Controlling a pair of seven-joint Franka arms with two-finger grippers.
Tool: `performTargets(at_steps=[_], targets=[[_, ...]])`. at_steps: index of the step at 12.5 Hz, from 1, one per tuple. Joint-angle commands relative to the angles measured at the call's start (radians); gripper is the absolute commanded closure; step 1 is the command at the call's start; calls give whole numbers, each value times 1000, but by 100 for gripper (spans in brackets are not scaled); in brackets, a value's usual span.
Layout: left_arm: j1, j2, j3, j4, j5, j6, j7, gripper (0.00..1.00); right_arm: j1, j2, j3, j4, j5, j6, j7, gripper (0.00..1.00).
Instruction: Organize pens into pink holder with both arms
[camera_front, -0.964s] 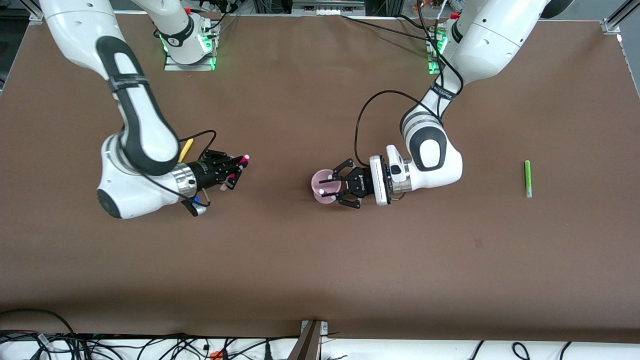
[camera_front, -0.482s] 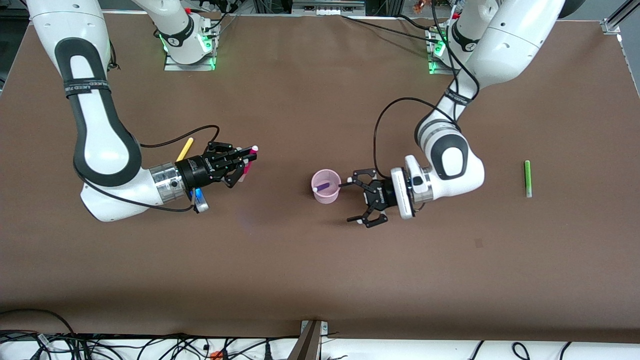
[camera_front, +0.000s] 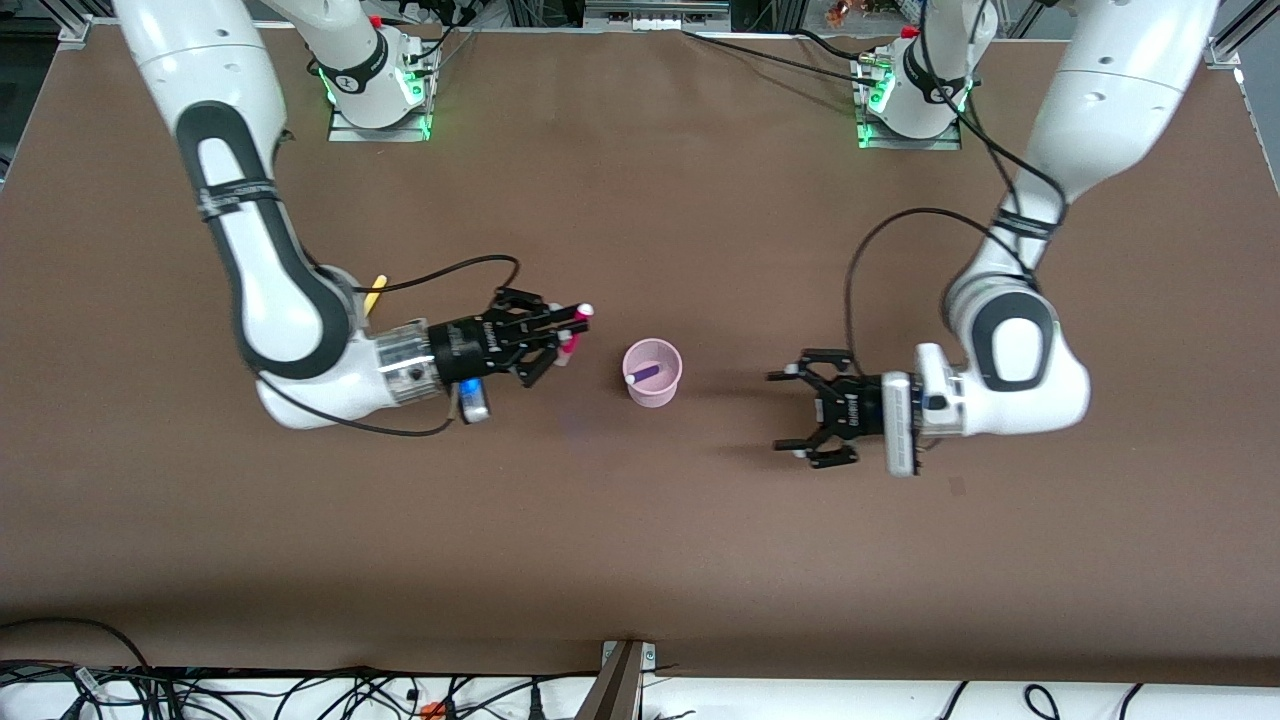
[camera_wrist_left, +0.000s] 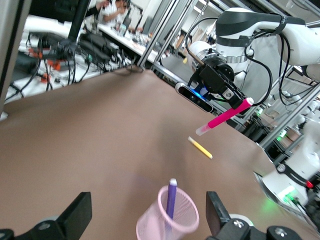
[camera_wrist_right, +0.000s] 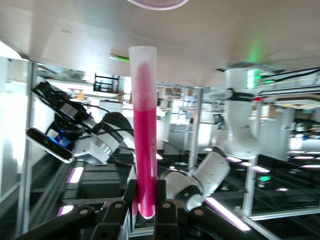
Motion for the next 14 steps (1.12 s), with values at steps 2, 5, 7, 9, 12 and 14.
performTargets(at_steps=[2,5,7,9,12,14], targets=[[58,-15,2,44,340,-93,-246,0,135,2,-1,-48,166,211,3,100],[61,-61,8,44,644,-154,-461,0,205,31,-3,-48,234,333,-11,100],[50,-96,5,43,860,-179,-638,0,235,51,-3,-48,243,374,-29,100],[32,-123,-3,44,1049,-231,-823,0,233,65,-3,-65,243,377,-80,100],[9,-130,-8,92,1284,-321,-1015,0,226,97,-4,-62,242,376,-111,100],[9,-138,6,141,1361,-406,-1114,0,222,110,-7,-61,242,373,-120,100]])
